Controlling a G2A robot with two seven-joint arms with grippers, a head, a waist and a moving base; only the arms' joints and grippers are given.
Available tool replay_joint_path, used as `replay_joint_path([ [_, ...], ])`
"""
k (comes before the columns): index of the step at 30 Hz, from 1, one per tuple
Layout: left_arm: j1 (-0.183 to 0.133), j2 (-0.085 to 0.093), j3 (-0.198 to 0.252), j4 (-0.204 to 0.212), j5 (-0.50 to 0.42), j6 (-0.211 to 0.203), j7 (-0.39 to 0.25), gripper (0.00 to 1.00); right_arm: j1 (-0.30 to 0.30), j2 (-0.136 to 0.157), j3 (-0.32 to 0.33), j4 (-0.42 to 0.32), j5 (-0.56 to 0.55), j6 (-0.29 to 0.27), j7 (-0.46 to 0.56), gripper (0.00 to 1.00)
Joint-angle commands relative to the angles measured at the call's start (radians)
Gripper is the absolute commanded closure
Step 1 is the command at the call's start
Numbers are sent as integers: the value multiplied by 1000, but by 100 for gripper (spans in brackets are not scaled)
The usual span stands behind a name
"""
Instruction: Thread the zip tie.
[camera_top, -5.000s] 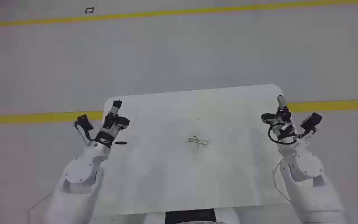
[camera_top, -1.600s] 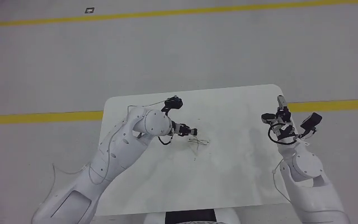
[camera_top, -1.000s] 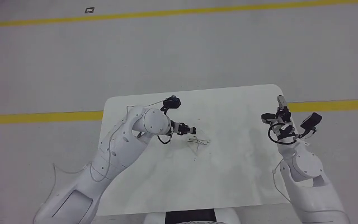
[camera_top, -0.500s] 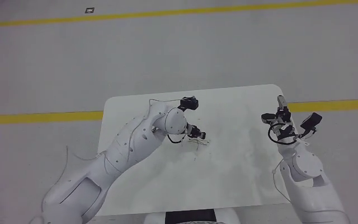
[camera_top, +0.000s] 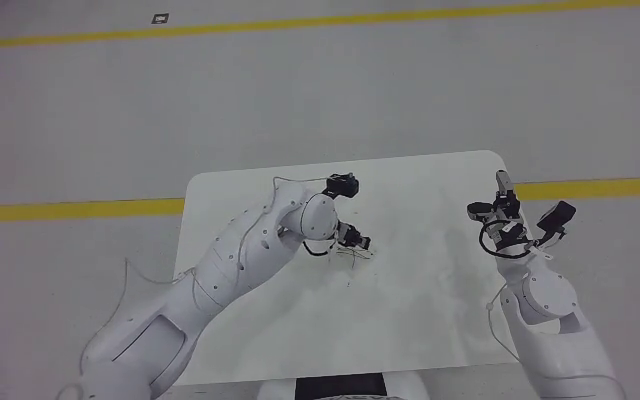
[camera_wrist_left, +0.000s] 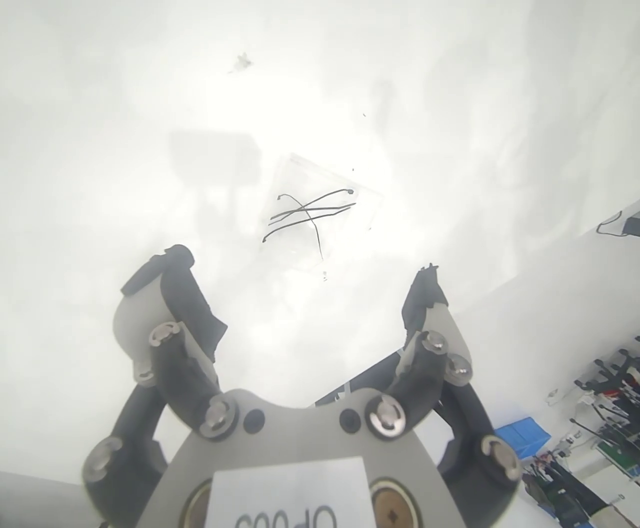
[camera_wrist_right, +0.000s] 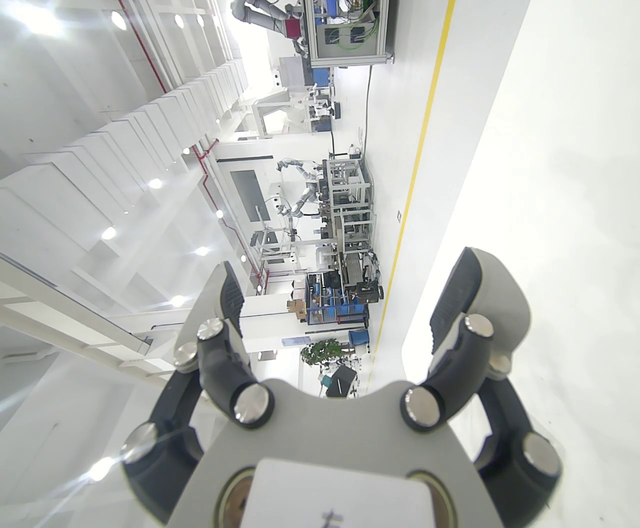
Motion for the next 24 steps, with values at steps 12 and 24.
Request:
replay_joint_path([
  [12, -156, -109, 178, 134, 24, 28, -153, 0, 0, 0, 0, 0, 0, 0, 0, 0],
  [24, -117, -108, 154, 159, -33, 20, -80, 0, 0, 0, 0, 0, 0, 0, 0, 0],
])
